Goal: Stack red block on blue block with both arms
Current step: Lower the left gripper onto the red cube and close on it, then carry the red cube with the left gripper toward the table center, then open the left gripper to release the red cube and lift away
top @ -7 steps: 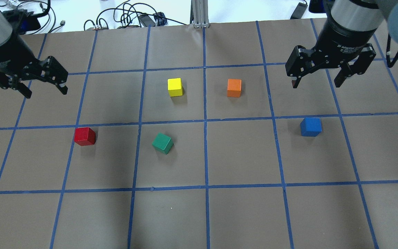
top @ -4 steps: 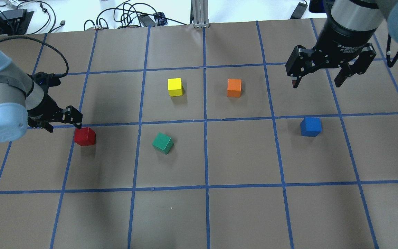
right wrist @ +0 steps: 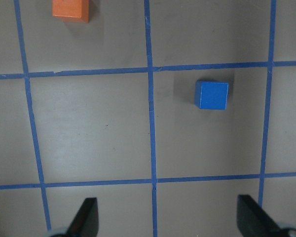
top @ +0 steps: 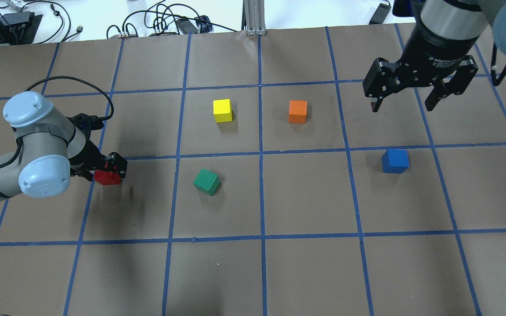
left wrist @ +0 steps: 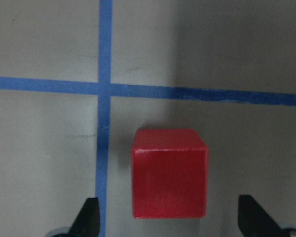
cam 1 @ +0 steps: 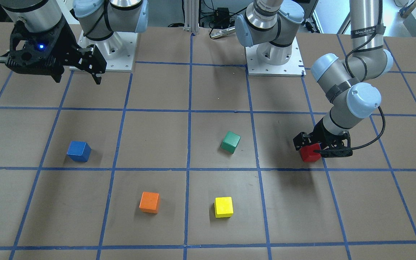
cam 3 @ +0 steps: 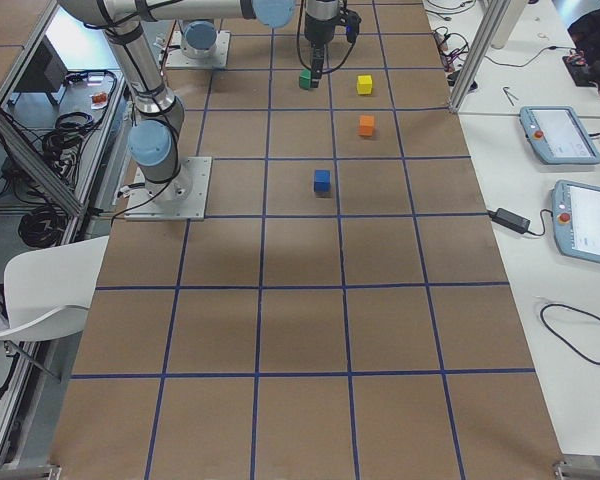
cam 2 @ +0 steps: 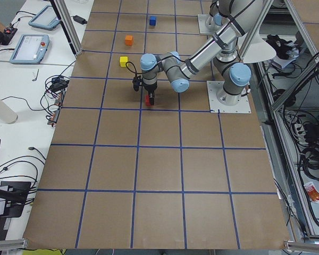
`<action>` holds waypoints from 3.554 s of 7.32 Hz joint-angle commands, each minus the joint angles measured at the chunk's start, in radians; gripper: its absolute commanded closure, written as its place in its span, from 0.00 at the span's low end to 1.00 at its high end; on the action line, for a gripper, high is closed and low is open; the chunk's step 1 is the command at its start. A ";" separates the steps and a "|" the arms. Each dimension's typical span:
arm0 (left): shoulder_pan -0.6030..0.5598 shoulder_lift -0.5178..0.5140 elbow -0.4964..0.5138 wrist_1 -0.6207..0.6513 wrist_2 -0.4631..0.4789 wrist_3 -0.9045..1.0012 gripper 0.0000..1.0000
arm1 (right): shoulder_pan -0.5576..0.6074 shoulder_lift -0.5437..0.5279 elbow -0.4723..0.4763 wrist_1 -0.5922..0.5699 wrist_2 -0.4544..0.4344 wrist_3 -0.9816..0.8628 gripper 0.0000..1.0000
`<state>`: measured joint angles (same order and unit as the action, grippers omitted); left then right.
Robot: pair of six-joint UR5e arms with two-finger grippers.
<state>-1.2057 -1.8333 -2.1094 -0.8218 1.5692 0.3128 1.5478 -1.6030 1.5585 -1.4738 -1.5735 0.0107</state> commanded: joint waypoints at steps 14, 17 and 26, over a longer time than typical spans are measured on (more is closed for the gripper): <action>-0.638 -0.084 0.342 -0.165 -0.070 -0.689 1.00 | 0.000 0.000 0.000 0.000 -0.003 -0.002 0.00; -0.710 -0.203 0.437 -0.162 -0.069 -0.756 1.00 | 0.000 0.000 0.000 0.000 -0.002 -0.002 0.00; -0.639 -0.209 0.546 -0.228 -0.069 -0.736 0.00 | -0.003 0.044 -0.003 0.000 0.007 0.008 0.00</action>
<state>-1.9023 -2.1027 -1.5869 -0.9924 1.5085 -0.4490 1.5454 -1.5631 1.5577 -1.4650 -1.5639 0.0174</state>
